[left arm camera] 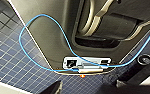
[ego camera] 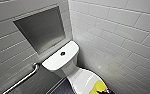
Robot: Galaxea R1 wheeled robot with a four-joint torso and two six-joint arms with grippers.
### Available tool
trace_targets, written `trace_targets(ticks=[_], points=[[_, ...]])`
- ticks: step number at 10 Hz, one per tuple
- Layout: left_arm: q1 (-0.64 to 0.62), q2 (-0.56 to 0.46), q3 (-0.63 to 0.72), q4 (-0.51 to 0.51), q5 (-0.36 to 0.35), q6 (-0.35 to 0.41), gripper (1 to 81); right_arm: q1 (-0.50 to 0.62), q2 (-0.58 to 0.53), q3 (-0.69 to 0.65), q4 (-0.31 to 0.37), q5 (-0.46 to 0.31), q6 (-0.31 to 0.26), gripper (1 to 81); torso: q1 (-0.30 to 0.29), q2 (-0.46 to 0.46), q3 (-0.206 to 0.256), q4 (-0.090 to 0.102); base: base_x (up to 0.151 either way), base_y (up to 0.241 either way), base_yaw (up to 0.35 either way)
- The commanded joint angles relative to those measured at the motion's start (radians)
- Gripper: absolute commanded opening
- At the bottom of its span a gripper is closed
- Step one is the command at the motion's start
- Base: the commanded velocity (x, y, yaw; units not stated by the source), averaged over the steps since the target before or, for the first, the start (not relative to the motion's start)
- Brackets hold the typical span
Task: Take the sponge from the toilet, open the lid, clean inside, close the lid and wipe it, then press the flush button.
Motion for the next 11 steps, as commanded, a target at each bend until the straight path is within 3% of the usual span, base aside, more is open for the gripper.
trace_targets(ticks=[1, 4, 6, 9, 11], points=[[0.017, -0.003, 0.001, -0.002, 0.087, 0.004, 81.1, -0.016, -0.232, 0.193, -0.026, 0.016, 0.004, 1.0, 0.000, 0.000, 0.000, 0.000, 0.000, 0.000, 0.000], [-0.040, -0.004, 0.013, -0.008, 0.088, 0.003, 81.1, -0.232, -0.281, 0.090, -0.014, 0.019, 0.018, 1.0, 0.000, 0.000, 0.000, 0.000, 0.000, 0.000, 0.000], [-0.056, -0.013, 0.053, -0.001, 0.090, 0.006, 81.1, -0.399, -0.262, -0.058, -0.028, 0.042, 0.021, 1.0, 0.000, 0.000, 0.000, 0.000, 0.000, 0.000, 0.000], [-0.062, -0.026, 0.059, 0.001, 0.093, 0.007, 81.1, -0.608, -0.188, -0.175, -0.116, 0.042, 0.021, 1.0, 0.000, 0.000, 0.000, 0.000, 0.000, 0.000, 0.000], [-0.066, -0.036, 0.059, 0.001, 0.095, 0.007, 81.1, -0.705, -0.160, -0.181, -0.164, 0.042, 0.023, 1.0, 0.000, 0.000, 0.000, 0.000, 0.000, 0.000, 0.000]])
